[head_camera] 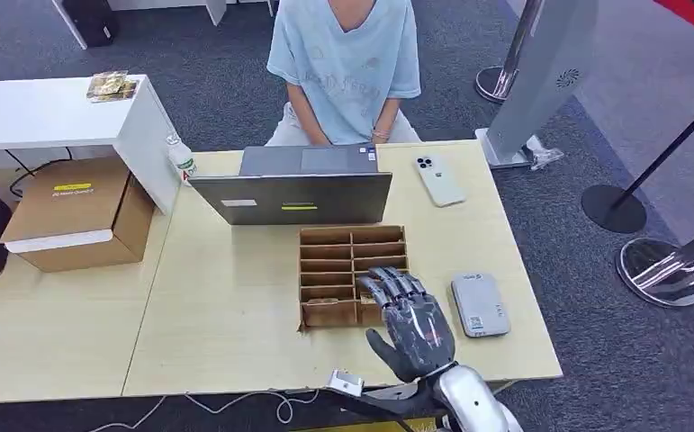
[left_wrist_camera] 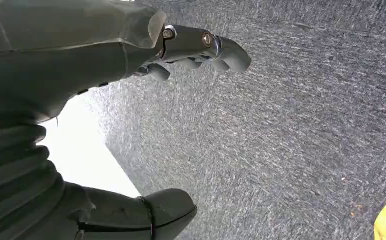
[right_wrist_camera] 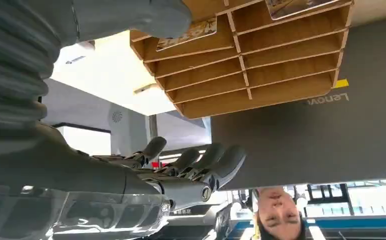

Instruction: Pass the card to the sensor for recognition and then transmit it.

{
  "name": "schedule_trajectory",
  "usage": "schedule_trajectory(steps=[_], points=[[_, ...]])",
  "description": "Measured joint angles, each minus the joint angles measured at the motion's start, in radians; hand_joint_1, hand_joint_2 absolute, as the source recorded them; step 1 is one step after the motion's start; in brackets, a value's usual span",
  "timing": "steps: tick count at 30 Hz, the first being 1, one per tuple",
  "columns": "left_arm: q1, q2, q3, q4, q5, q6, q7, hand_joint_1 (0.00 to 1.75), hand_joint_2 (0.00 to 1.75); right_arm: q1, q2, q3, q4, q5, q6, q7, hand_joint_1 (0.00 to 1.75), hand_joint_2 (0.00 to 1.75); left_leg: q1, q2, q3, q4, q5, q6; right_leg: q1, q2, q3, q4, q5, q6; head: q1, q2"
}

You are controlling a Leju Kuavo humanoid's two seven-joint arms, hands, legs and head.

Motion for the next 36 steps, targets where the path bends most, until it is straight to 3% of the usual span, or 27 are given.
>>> schedule_trajectory(steps=[17,29,31,36], points=[[0.000,0.000,0.002,0.000,-0.013,0.003,-0.002,0.00,1.75,-0.036,0.002,0.003,0.066,0.045,-0.006,0.046,0.45,1.75,0.000,0.000,0.000,0.000,0.000,0.000,0.000,0.000,0.000,0.000,0.000,0.000,0.000,0.000],[0.000,0.000,0.019,0.000,-0.017,0.003,-0.003,0.00,1.75,-0.059,0.013,0.003,0.105,0.100,-0.001,0.079,0.59,1.75,0.000,0.000,0.000,0.000,0.000,0.000,0.000,0.000,0.000,0.000,0.000,0.000,0.000,0.000],[0.000,0.000,0.022,0.000,-0.018,0.003,-0.006,0.00,1.75,-0.061,0.016,0.003,0.112,0.104,0.002,0.082,0.49,1.75,0.000,0.000,0.000,0.000,0.000,0.000,0.000,0.000,0.000,0.000,0.000,0.000,0.000,0.000],[0.000,0.000,0.023,0.000,-0.024,0.003,-0.009,0.00,1.75,-0.062,0.021,0.003,0.126,0.114,0.009,0.091,0.47,1.75,0.000,0.000,0.000,0.000,0.000,0.000,0.000,0.000,0.000,0.000,0.000,0.000,0.000,0.000]])
